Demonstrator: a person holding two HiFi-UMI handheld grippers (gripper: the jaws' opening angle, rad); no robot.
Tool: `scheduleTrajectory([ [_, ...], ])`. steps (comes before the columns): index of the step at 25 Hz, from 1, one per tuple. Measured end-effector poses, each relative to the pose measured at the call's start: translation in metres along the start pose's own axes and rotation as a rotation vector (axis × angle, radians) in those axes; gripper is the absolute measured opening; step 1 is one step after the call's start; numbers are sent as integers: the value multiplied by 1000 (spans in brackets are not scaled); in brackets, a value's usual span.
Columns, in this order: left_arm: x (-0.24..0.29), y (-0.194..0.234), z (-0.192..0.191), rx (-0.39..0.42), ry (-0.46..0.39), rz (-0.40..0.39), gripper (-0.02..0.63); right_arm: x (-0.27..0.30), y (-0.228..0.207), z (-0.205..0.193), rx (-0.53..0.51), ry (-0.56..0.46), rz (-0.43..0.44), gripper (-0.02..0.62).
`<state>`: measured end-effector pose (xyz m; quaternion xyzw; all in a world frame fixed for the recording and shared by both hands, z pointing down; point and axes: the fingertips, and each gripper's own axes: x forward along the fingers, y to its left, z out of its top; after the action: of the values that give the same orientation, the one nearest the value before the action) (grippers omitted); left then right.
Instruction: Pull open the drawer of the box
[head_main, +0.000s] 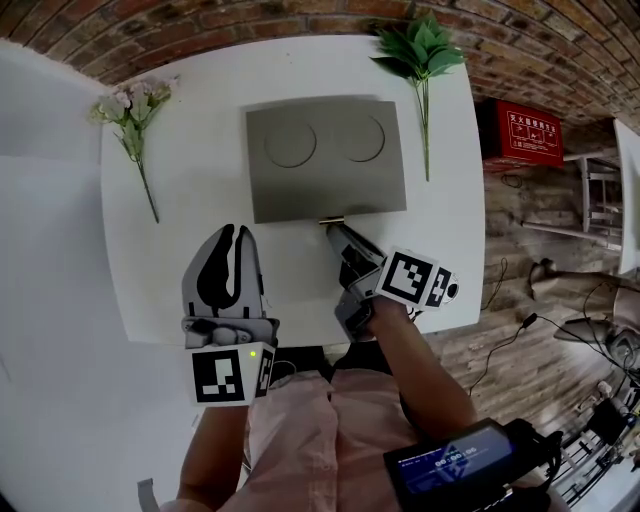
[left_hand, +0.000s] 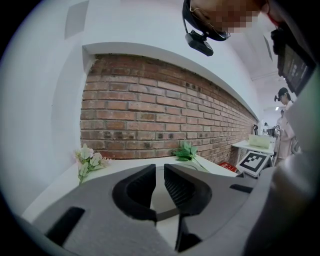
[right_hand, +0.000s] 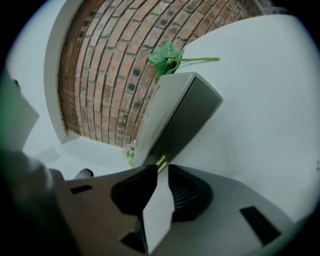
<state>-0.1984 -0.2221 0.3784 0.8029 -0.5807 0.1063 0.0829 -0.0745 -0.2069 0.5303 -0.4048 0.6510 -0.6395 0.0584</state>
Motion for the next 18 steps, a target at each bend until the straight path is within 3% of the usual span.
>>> scheduleTrajectory([
  [5,-2,0,0,0,-2,2,49,2,5,-1,39,6,55,81],
  [18,-7,2,0,-3,-6,13,49,5,-1,0,162,-12,94,44],
])
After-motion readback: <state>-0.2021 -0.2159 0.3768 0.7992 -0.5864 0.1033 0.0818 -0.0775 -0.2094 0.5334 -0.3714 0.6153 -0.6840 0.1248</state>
